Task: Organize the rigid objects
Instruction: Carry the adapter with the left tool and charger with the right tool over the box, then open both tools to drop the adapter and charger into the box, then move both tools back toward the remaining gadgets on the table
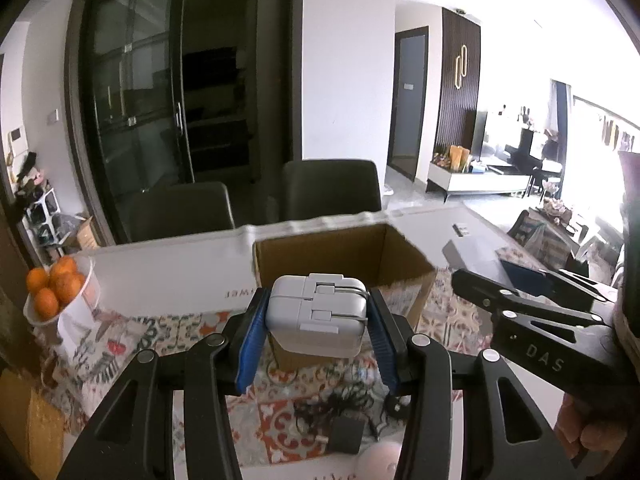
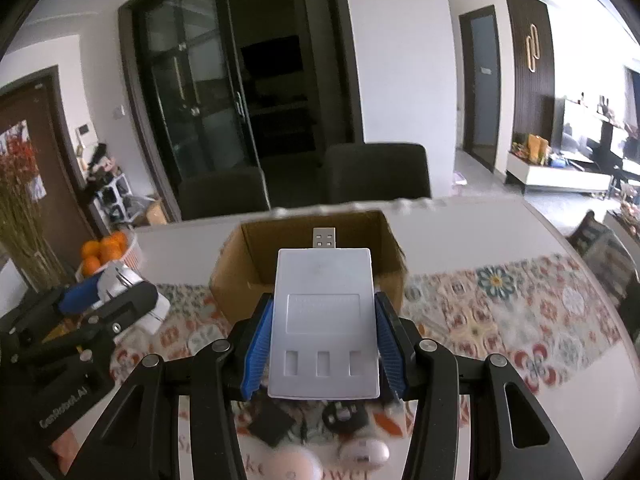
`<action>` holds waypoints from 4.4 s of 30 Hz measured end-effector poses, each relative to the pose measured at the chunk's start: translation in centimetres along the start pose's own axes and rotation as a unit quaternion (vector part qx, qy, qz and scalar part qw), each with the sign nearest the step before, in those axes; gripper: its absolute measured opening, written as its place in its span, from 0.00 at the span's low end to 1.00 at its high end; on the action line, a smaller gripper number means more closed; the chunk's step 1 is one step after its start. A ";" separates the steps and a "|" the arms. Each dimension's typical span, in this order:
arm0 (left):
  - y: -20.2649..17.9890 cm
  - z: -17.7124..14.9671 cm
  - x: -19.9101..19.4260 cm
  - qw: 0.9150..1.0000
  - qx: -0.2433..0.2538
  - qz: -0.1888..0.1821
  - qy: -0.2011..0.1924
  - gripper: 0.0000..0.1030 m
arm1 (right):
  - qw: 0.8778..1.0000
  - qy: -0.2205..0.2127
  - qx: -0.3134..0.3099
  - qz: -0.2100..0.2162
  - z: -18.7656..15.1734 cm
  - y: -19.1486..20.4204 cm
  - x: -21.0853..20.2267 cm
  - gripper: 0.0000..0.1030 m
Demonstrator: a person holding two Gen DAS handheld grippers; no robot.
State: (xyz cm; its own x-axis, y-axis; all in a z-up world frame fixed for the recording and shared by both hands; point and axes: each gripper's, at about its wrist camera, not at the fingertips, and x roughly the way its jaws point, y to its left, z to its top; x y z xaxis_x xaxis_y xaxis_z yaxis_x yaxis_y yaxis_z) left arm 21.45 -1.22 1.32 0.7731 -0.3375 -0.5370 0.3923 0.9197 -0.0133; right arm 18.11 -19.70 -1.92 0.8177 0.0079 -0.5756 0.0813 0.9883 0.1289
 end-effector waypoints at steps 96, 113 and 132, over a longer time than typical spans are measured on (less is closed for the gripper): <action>-1.6 1.1 4.4 0.989 -0.009 0.118 0.092 0.94 | 0.993 0.112 -0.003 -0.036 2.6 -4.9 5.2 0.78; -2.8 -6.5 2.9 0.982 -0.048 0.118 0.138 0.97 | 0.995 0.101 -0.011 -0.022 -5.5 -4.7 2.5 0.78; -2.7 -14.1 5.3 0.967 -0.047 0.131 0.213 0.97 | 0.984 0.177 -0.025 -0.012 -13.5 -4.8 5.9 0.78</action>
State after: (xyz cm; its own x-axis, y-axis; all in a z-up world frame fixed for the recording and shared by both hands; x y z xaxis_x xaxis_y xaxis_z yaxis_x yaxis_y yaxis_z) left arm 17.45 -2.69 -13.44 0.5572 0.0046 -0.8304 0.1485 0.9833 0.1051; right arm 14.84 -22.29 -16.86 0.5657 0.0273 -0.8241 0.0639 0.9950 0.0769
